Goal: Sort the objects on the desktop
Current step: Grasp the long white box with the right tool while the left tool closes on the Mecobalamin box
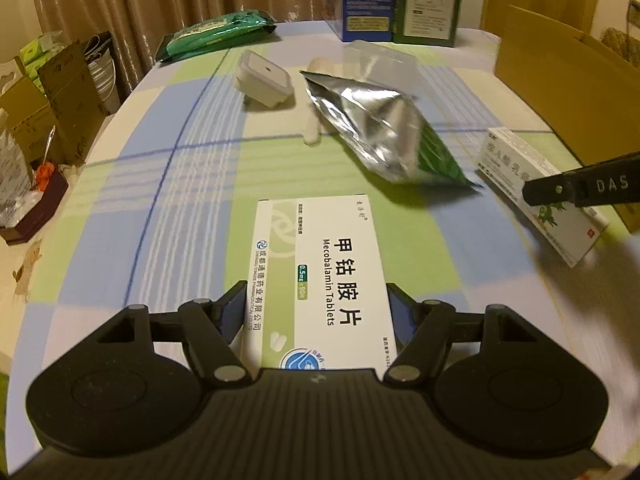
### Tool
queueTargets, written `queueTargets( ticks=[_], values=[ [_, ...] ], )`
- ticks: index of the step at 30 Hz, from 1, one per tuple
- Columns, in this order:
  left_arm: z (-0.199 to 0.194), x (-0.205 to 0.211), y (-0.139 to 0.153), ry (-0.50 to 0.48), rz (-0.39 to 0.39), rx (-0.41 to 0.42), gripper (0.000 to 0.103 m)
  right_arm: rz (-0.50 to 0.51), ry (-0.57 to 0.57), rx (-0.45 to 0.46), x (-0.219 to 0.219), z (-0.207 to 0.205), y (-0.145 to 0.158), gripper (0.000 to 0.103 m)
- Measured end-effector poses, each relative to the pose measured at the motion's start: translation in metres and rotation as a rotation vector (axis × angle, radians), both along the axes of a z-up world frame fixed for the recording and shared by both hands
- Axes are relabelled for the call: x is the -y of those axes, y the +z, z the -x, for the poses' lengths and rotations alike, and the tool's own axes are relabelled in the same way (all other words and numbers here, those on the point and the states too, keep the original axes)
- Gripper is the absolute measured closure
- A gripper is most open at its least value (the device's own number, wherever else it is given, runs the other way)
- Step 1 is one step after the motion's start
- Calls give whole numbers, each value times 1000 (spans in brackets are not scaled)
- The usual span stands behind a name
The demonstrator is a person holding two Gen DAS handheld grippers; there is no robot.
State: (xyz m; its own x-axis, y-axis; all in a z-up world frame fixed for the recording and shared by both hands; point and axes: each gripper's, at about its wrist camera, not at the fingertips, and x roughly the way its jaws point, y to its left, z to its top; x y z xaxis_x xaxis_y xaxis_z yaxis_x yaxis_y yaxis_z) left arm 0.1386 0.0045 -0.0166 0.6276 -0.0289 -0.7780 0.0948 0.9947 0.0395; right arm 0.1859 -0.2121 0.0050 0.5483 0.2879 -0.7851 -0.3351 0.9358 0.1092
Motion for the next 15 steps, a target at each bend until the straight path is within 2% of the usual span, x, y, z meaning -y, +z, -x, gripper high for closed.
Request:
queueTargets(
  ticks=[8, 15],
  values=[
    [53, 25, 3, -43, 6, 16, 35, -16, -49, 15, 18, 60, 1, 80],
    [59, 28, 4, -47, 6, 55, 35, 8, -49, 47, 19, 75, -1, 80]
  ],
)
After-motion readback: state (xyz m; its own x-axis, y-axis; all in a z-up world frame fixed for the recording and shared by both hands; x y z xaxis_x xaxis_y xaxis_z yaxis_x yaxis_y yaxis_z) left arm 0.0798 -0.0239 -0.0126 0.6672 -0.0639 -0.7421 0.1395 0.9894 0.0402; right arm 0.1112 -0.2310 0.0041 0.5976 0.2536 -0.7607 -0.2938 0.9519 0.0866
